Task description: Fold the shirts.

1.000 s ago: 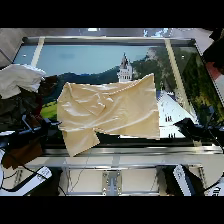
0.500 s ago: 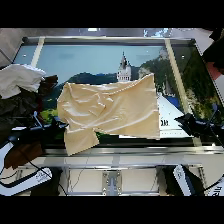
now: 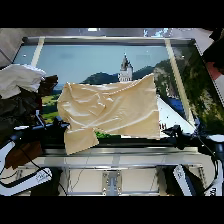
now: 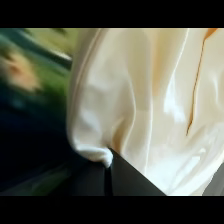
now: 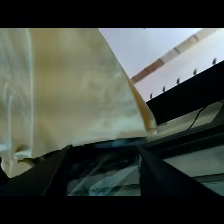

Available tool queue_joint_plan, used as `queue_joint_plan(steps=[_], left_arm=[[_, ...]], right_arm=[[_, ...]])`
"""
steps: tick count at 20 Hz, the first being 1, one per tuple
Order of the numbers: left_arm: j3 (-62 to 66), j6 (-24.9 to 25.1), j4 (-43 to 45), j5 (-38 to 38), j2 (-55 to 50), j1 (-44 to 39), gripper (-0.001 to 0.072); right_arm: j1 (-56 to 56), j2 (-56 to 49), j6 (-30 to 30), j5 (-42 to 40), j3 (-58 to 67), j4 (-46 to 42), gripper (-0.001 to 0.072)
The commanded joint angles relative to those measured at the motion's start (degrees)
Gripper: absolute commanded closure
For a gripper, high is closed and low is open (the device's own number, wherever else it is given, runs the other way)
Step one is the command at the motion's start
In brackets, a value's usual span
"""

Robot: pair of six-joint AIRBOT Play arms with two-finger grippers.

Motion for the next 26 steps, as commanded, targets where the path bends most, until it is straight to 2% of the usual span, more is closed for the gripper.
queue_joint_plan(steps=[1, 9, 10, 14, 18, 19, 20, 21, 23, 24, 26], left_arm=[[0.02, 0.37, -0.22, 0.02, -0.04, -0.11, 0.0696], [0.02, 0.37, -0.22, 0.04, -0.04, -0.11, 0.0696], [0.02, 0.37, -0.2, 0.04, -0.04, -0.11, 0.0696], [0.02, 0.37, -0.22, 0.09, -0.04, -0.11, 0.0696], [0.02, 0.39, -0.2, 0.13, -0.04, -0.11, 0.0696], [0.02, 0.39, -0.22, 0.13, -0.04, -0.11, 0.0696], [0.02, 0.42, -0.2, 0.15, -0.04, -0.11, 0.0696], [0.02, 0.57, -0.22, 0.15, -0.04, -0.11, 0.0696], [0.02, 1.9, -0.22, 0.15, -0.04, -0.11, 0.0697], [0.04, 1.88, -0.22, 0.13, -0.04, -0.11, 0.0697], [0.44, 1.92, -0.2, -0.11, 1.05, -0.09, 0.0698]], right_arm=[[0.0, -0.04, 1.2, -4.94, -8.15, 5.92, 0.0277], [0.0, -0.17, 2.25, -10.49, -10.6, 8.07, 0.0287], [0.0, -0.7, 2.23, -9.88, -10.6, 7.96, 0.0312], [0.02, -4.44, 1.99, -12.37, -10.6, 8.52, 0.033], [0.02, -9.09, -2.14, -15.39, -10.6, 13.07, 0.0344], [0.02, -10.21, -3.45, -16.48, -10.6, 14.75, 0.0416], [0.02, -11.43, -6.6, -16.94, -10.6, 16.98, 0.0529], [0.02, -12.59, -10.21, -16.98, -10.58, 19.45, 0.0588], [0.02, -14.38, -15.26, -16.87, -10.58, 23.69, 0.0589], [0.02, -14.93, -19.15, -15.82, -10.51, 25.79, 0.0688], [0.0, -14.82, -29.79, -8.9, -9.4, 30.77, 0.0702]])
